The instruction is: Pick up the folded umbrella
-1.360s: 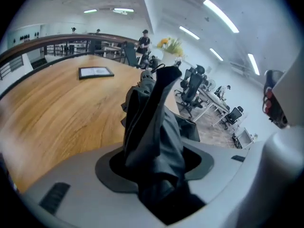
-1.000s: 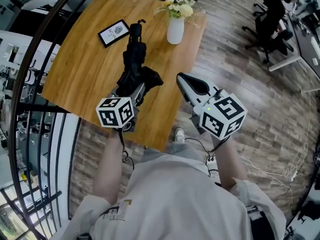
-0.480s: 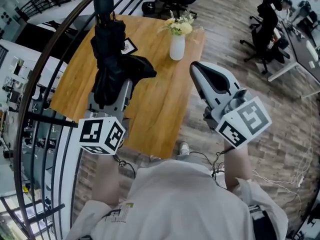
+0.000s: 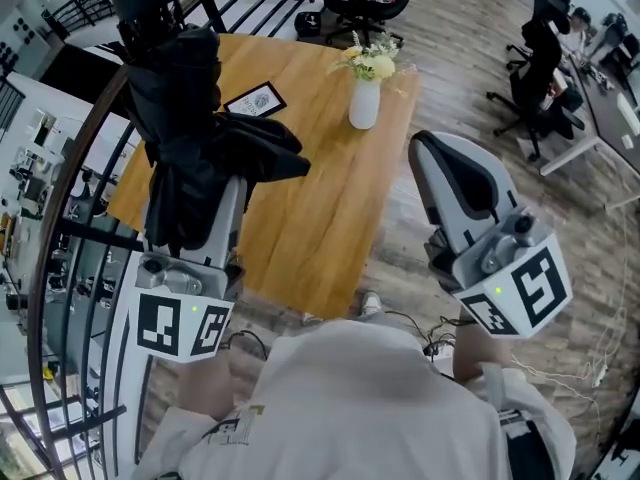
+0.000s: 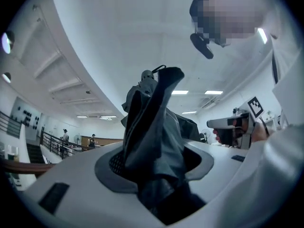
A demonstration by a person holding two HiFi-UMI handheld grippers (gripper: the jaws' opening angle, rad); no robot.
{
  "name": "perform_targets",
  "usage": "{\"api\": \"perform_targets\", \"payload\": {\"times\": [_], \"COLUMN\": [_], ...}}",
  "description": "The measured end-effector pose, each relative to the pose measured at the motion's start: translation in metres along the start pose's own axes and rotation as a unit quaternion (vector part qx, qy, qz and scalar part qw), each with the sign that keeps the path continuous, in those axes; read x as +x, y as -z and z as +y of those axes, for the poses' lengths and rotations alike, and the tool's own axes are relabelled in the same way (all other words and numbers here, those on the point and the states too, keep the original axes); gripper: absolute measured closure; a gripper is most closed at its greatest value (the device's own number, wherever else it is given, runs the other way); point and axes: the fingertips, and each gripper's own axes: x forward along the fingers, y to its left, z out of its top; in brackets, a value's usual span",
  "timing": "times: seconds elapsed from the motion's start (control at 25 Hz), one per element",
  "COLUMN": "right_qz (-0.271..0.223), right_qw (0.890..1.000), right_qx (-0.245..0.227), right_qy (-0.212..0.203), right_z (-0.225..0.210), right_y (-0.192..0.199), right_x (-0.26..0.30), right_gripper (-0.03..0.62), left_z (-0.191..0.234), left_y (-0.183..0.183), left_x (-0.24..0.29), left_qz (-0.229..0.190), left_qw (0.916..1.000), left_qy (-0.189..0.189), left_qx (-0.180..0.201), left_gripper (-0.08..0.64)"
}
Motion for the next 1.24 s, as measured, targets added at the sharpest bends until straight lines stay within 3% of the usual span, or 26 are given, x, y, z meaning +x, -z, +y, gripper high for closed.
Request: {"api": "perform_targets", "payload": {"times": [0.16, 0.32, 0.68, 0.96, 1.24], "right_qz": [0.009, 0.035, 0.073, 0.079, 0.064], "right_qw": [1.000, 0.999, 0.996, 0.996, 0.998], "right_qx": [-0.003, -0.021, -0.002, 0.002, -0.006], "right_qy": [0.009, -0.008, -0.043, -0.043, -0.016], "right_z": [0.001, 0.014, 0.032, 0.034, 0.022], "right_y": [0.015, 0.036, 0.071, 0.073, 0.066], "right_x": [-0.006, -0.014, -0.001, 0.002, -0.009], "right_gripper": [0.565, 0.565, 0.565, 0.565, 0.565], "left_z": [-0.004, -0.011, -0.011, -0.007, -0.016], "left_y": [-0.001, 0.010, 0.034, 0.040, 0.035], "left_x": [-0.022, -0.041, -0.051, -0.055, -0.053], "left_qz": [-0.013, -0.012, 0.006, 0.020, 0.019], "left_qw": [0.9999, 0.9996, 0.9998, 0.9994, 0.9992], "left_qy": [-0.003, -0.008, -0.019, -0.029, -0.028], "left_qx": [0.006, 0.025, -0.006, -0.009, -0.019], "left_gripper": [0.311, 0.311, 0.311, 0.310, 0.310]}}
